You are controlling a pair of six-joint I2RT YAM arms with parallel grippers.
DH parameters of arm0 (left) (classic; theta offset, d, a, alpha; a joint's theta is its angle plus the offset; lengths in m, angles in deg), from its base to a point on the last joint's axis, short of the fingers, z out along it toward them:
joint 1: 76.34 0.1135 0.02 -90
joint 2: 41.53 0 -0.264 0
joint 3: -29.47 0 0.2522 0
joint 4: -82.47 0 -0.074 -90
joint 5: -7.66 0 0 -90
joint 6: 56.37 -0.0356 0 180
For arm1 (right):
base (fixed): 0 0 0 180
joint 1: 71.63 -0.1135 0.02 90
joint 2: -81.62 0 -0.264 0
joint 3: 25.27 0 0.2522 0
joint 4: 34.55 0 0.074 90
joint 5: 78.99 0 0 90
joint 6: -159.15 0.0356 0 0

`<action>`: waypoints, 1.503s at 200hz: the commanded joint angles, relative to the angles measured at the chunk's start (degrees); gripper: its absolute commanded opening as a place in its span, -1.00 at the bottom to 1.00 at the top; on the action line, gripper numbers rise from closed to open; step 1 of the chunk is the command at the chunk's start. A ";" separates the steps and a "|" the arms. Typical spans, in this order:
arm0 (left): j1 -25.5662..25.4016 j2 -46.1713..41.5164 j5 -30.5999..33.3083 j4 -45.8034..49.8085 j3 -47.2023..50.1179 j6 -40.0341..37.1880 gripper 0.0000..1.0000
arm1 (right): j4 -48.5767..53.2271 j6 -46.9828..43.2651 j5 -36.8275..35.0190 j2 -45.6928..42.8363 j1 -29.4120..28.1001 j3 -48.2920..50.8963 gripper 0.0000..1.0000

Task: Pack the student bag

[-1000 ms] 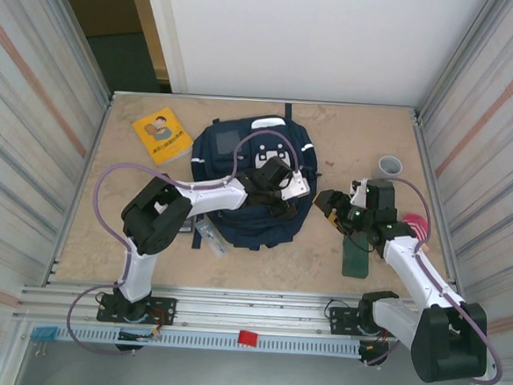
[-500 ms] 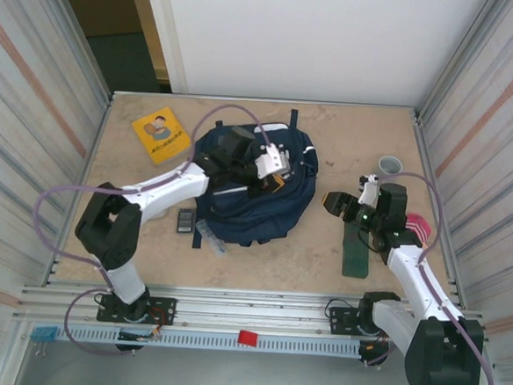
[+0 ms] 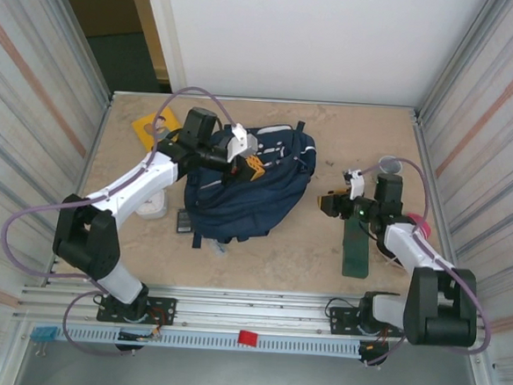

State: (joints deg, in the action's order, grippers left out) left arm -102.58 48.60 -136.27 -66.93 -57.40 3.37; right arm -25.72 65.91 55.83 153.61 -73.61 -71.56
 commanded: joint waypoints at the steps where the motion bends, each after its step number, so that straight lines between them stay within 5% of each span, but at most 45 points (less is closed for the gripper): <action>1: 0.64 -4.00 -8.53 -2.33 -3.64 -1.78 -1.00 | -2.26 -8.79 3.88 3.38 -2.64 -4.83 0.05; 36: 1.10 -3.80 -9.17 -2.39 -3.80 -1.73 -1.00 | -0.67 -11.53 5.87 9.99 -4.42 -10.36 -0.02; 76: 1.45 -3.57 -7.29 -3.63 -2.98 -1.27 -1.00 | 0.70 -12.46 9.54 12.83 -4.34 -13.04 -0.71; 109: 1.47 -3.36 -2.09 -4.19 -2.53 -0.98 -1.00 | 3.76 -13.11 10.98 12.31 -3.77 -13.58 -0.98; 155: 1.46 -3.89 6.15 -7.60 -0.81 2.18 -1.00 | 8.51 -13.81 12.95 10.49 -3.55 -14.62 -1.00; 178: 1.61 -4.76 3.52 -9.34 0.10 2.29 -1.00 | 9.73 -14.24 10.95 10.29 -3.59 -14.67 -1.00; 201: 2.86 -5.46 -4.56 -11.93 -0.07 4.37 -1.00 | 8.47 -13.41 6.36 12.35 -2.79 -14.93 -0.16; 225: 4.08 -6.25 -10.25 -13.15 -0.54 6.01 -1.00 | 6.21 -12.82 5.57 14.72 -2.35 -16.24 0.18; 263: 4.86 -7.84 -12.23 -11.86 -0.44 5.24 -1.00 | 5.85 -13.55 9.80 18.26 -2.88 -19.62 0.30; 300: 5.15 -8.14 -13.08 -12.31 0.58 5.81 -1.00 | 5.22 -14.95 13.05 18.97 -4.51 -21.60 0.10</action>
State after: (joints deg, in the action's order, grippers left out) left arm -97.77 43.98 -143.15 -73.35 -56.65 8.72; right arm -19.49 52.77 64.75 172.03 -77.02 -90.97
